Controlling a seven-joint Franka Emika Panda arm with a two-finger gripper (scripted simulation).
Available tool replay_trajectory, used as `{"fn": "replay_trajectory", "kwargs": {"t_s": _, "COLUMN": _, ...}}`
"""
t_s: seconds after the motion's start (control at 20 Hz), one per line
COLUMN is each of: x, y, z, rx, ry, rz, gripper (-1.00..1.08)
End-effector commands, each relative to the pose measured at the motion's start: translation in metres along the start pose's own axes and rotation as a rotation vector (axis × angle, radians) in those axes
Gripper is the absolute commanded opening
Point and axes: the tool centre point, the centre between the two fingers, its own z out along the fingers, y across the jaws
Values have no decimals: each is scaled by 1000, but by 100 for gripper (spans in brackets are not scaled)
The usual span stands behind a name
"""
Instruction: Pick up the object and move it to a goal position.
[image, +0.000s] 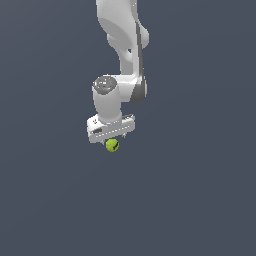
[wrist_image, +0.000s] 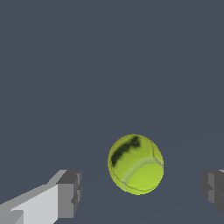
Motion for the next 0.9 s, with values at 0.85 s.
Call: {"fn": "replay_trajectory", "kwargs": {"t_s": 0.85, "x": -15, "y": 8, "z": 30, "rx": 2, "ry": -7, "rz": -71, "gripper": 100}}
